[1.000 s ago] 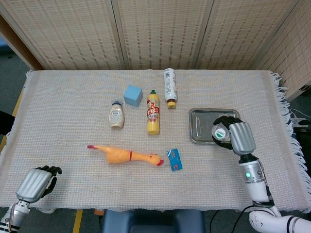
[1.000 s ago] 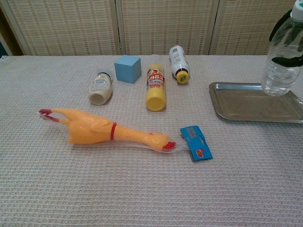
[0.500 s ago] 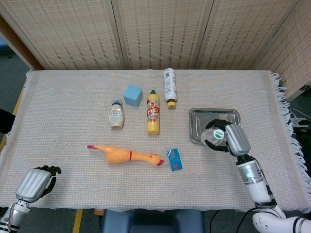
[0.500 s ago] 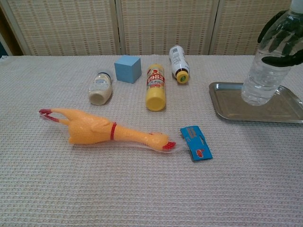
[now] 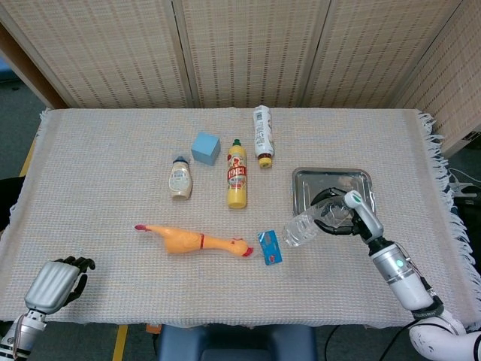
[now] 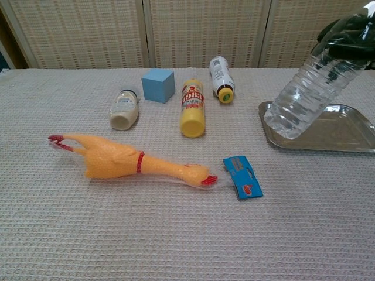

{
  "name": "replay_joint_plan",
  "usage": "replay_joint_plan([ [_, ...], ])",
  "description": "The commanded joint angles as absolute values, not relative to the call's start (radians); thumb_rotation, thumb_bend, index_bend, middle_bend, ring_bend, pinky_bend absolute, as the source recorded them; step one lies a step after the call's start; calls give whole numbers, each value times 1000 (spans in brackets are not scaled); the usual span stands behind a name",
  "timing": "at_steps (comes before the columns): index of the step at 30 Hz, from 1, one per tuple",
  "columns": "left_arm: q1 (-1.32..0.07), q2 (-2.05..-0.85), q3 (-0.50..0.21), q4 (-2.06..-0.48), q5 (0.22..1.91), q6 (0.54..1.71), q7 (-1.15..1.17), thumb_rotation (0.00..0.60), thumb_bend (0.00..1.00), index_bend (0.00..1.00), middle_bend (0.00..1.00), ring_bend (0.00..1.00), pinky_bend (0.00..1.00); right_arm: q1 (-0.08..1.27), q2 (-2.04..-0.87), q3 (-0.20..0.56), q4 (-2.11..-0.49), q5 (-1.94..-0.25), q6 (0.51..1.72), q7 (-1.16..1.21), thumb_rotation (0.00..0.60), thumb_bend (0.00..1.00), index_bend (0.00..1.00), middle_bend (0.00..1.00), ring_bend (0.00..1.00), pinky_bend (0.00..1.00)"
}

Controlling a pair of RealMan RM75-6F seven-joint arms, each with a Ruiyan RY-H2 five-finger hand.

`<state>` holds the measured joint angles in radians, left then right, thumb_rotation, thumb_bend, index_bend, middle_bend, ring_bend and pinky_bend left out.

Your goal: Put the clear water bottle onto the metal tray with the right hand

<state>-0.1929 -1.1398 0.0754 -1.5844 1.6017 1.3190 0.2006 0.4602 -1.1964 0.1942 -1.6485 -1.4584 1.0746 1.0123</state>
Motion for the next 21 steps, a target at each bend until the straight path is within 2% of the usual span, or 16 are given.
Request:
replay_joint_plan([
  [1, -193, -1140, 76, -1584, 1601, 1317, 203, 600, 609, 413, 477, 447, 606, 407, -1457, 244, -1448, -1369, 1415, -230, 600, 60, 842, 598, 453, 545],
  [4, -193, -1140, 75, -1586, 1600, 1316, 203, 600, 608, 413, 477, 447, 606, 408, -1511, 235, -1389, -1405, 1481, -352, 600, 60, 843, 598, 453, 548],
  [7, -192, -1141, 76, -1584, 1603, 1319, 205, 600, 608, 413, 478, 447, 606, 410, -1543, 222, -1344, -1443, 1518, -376, 600, 60, 844, 598, 453, 550],
  [11, -192, -1140, 76, -1585, 1601, 1319, 201, 600, 608, 413, 477, 447, 606, 409, -1544, 204, -1345, -1460, 1503, -339, 600, 60, 844, 598, 453, 552],
  [15, -192, -1140, 76, -1583, 1604, 1321, 200, 600, 608, 412, 477, 447, 606, 412, -1462, 165, -1468, -1437, 1372, -150, 600, 60, 844, 600, 458, 554],
  [21, -192, -1140, 77, -1582, 1606, 1322, 200, 600, 608, 413, 477, 448, 606, 449, -1270, 123, -1662, -1434, 1132, 288, 600, 60, 844, 600, 458, 554],
])
